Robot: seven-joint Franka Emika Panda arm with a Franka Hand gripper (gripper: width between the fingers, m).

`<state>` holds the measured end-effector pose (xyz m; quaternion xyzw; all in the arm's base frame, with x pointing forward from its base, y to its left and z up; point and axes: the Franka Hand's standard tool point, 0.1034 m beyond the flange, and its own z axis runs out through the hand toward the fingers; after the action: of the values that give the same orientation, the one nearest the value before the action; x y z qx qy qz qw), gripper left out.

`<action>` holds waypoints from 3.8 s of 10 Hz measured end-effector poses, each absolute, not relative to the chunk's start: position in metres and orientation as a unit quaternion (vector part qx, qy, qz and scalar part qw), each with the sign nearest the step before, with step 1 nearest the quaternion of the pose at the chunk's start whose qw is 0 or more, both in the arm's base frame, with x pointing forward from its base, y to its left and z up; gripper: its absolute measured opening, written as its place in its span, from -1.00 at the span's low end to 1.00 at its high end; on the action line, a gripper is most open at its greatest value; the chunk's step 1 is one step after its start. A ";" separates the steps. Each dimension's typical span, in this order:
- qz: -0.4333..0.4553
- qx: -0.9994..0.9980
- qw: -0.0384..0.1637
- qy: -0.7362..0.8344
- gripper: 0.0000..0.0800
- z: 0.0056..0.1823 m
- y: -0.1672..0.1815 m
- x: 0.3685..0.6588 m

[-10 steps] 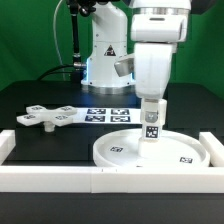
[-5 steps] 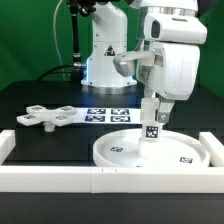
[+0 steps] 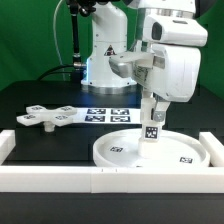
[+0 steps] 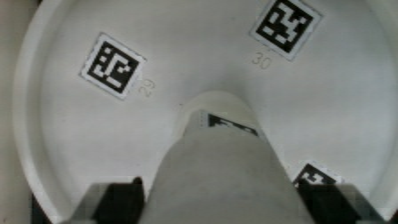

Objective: Assemble round table

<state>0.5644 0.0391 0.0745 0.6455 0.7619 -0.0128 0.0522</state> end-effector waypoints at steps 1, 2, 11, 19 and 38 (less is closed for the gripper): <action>-0.013 0.650 0.052 0.758 0.03 0.074 0.039 0.564; -0.012 0.658 0.052 0.751 0.03 0.074 0.039 0.564; 0.014 0.928 0.049 0.369 0.03 0.073 0.043 0.562; 0.038 0.993 0.028 0.106 0.03 0.073 0.043 0.562; 0.008 0.843 -0.050 -0.536 0.51 0.069 0.045 0.560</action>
Offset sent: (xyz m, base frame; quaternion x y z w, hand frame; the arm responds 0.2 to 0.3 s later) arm 0.0000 0.0000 0.0000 0.0000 0.0000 0.0000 1.0000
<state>0.5603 0.0450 0.0690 0.8428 -0.5358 0.0076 -0.0502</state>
